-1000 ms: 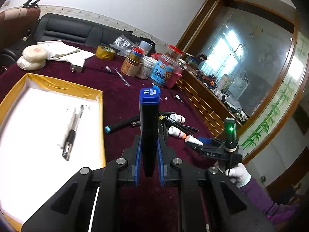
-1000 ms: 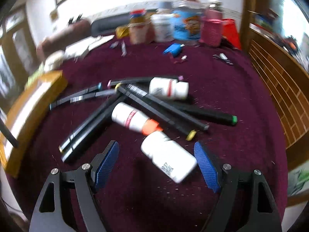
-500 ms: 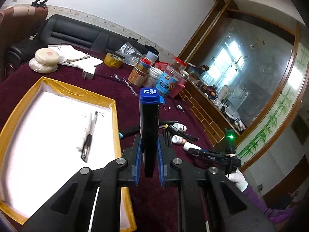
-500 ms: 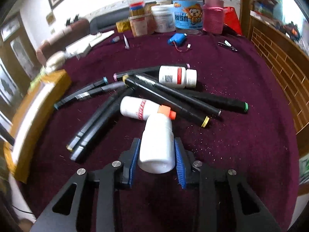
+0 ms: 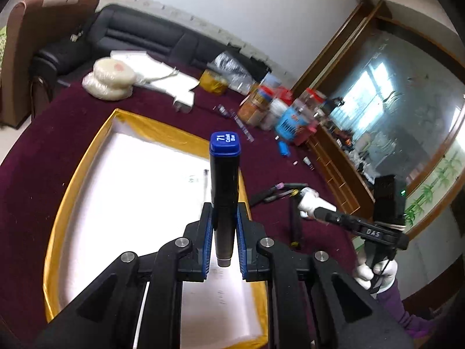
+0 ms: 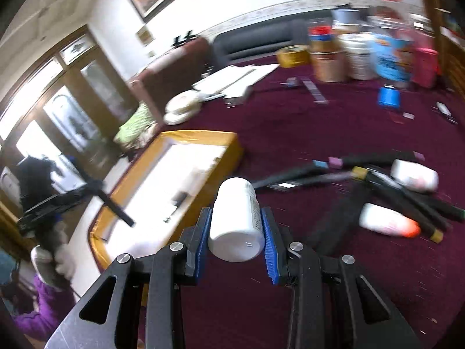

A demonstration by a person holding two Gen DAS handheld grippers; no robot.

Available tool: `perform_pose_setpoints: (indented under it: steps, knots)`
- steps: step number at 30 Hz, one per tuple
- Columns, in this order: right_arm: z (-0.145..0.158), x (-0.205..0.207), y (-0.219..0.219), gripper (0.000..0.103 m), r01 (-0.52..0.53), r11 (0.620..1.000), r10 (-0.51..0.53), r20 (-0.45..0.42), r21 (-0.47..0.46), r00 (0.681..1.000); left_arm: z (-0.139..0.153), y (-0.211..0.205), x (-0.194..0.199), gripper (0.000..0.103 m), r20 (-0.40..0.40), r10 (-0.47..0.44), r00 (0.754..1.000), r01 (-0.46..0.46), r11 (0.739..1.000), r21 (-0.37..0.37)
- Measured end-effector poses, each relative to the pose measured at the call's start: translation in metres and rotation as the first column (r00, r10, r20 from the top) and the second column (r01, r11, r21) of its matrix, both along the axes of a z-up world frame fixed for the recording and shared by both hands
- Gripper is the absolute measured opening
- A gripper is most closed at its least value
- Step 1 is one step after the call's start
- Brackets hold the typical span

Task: Organize rigid objects
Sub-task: 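Place the black marker in the tray while the right gripper carries a white bottle there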

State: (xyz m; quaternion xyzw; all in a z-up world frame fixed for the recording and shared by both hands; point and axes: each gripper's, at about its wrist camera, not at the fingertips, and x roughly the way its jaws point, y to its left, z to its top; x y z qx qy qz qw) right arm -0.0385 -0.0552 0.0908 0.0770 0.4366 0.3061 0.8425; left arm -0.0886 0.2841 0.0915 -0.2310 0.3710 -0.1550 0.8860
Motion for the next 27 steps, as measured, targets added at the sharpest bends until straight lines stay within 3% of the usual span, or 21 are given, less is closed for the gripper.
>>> perform_pose_setpoints:
  steps: [8, 12, 16, 24, 27]
  knots:
    - [-0.02, 0.032, 0.108, 0.03, -0.09, 0.996, 0.088, -0.074, -0.02, 0.993, -0.041, 0.018, 0.072, 0.013, -0.184, -0.016, 0.983, 0.018, 1.0, 0.011]
    - [-0.031, 0.048, 0.144, 0.03, -0.093, 0.996, 0.091, -0.128, -0.009, 0.988, -0.06, 0.026, 0.097, 0.013, -0.244, -0.016, 0.97, 0.006, 0.999, -0.043]
    - [-0.036, 0.065, 0.172, 0.03, -0.081, 0.996, 0.078, -0.144, -0.021, 0.986, -0.071, 0.024, 0.114, 0.013, -0.277, 0.014, 0.961, -0.01, 1.0, 0.016]
    - [-0.048, 0.09, 0.206, 0.03, -0.062, 0.997, 0.053, -0.151, -0.056, 0.987, -0.081, 0.049, 0.112, 0.013, -0.296, 0.079, 0.952, -0.098, 0.994, -0.05]
    - [-0.048, 0.09, 0.215, 0.03, -0.075, 0.994, 0.064, -0.131, -0.082, 0.989, -0.073, 0.055, 0.103, 0.024, -0.279, 0.095, 0.956, -0.119, 0.99, -0.07]
